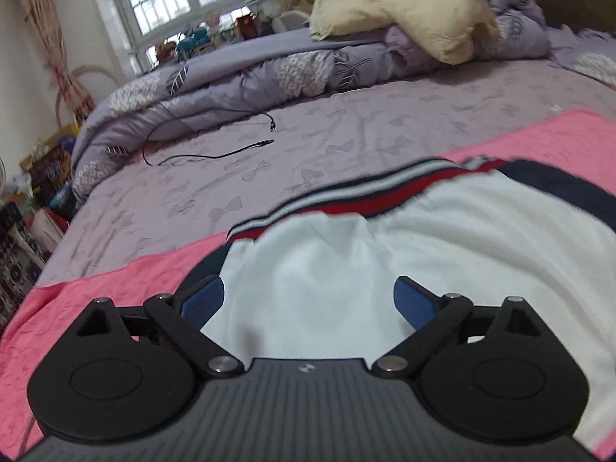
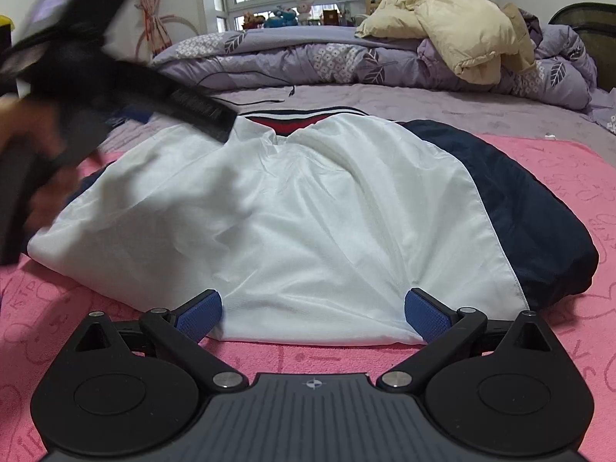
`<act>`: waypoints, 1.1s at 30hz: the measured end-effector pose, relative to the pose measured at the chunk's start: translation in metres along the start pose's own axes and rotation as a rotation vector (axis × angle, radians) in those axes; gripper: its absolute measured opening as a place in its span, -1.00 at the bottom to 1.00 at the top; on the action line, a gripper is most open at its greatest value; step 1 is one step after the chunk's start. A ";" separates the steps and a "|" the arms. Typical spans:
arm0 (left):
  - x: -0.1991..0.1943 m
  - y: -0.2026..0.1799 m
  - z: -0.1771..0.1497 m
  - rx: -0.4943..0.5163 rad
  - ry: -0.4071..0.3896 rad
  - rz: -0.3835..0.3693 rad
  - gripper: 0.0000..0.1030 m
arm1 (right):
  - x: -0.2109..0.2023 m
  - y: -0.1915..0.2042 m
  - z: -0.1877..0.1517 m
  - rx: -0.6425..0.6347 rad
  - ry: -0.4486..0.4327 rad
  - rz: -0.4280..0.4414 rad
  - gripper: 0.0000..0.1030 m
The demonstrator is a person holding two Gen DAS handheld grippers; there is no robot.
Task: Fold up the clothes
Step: 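Release the hem band with the left gripper and move the right gripper away, then grasp the navy side panel with the right gripper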
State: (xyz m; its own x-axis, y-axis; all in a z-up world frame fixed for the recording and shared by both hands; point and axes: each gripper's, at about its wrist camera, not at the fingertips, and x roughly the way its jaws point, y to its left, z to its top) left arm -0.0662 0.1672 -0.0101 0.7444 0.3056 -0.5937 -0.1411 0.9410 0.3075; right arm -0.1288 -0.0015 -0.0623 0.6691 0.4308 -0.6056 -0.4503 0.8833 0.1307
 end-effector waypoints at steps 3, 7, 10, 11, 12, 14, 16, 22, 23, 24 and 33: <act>-0.022 -0.024 -0.028 0.026 0.011 0.008 0.90 | -0.015 -0.012 0.000 0.059 -0.017 0.051 0.99; -0.016 -0.042 -0.062 -0.022 0.029 0.051 0.90 | -0.060 -0.048 -0.015 0.216 -0.087 -0.009 0.99; -0.022 -0.050 -0.061 -0.014 0.028 0.110 0.90 | -0.078 -0.081 -0.024 0.346 -0.140 -0.088 0.96; -0.027 -0.053 -0.055 0.011 0.036 0.117 0.89 | -0.078 -0.093 -0.023 0.383 -0.147 -0.103 0.95; -0.032 -0.057 -0.050 0.037 0.039 0.120 0.91 | -0.076 -0.104 -0.020 0.412 -0.149 -0.117 0.94; -0.031 -0.060 -0.057 0.046 0.023 0.108 0.92 | -0.067 -0.122 -0.011 0.464 -0.157 -0.149 0.94; -0.023 -0.053 -0.070 -0.049 0.022 0.090 0.96 | -0.054 -0.139 -0.003 0.533 -0.146 -0.145 0.94; -0.023 -0.033 -0.073 -0.180 0.065 0.041 1.00 | -0.016 -0.166 0.010 0.693 -0.098 0.036 0.94; -0.025 -0.035 -0.073 -0.179 0.067 0.059 1.00 | -0.013 -0.166 0.011 0.692 -0.091 0.045 0.95; -0.031 -0.038 -0.072 -0.181 0.076 0.092 1.00 | -0.010 -0.166 0.012 0.681 -0.093 0.042 0.95; -0.052 -0.053 -0.088 -0.190 0.043 0.130 0.94 | -0.001 -0.158 0.013 0.605 -0.119 0.032 1.00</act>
State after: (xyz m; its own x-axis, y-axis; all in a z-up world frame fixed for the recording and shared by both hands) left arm -0.1545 0.1139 -0.0612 0.6843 0.4283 -0.5902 -0.3576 0.9024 0.2402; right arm -0.0502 -0.1389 -0.0720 0.7376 0.4460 -0.5069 -0.0796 0.8030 0.5907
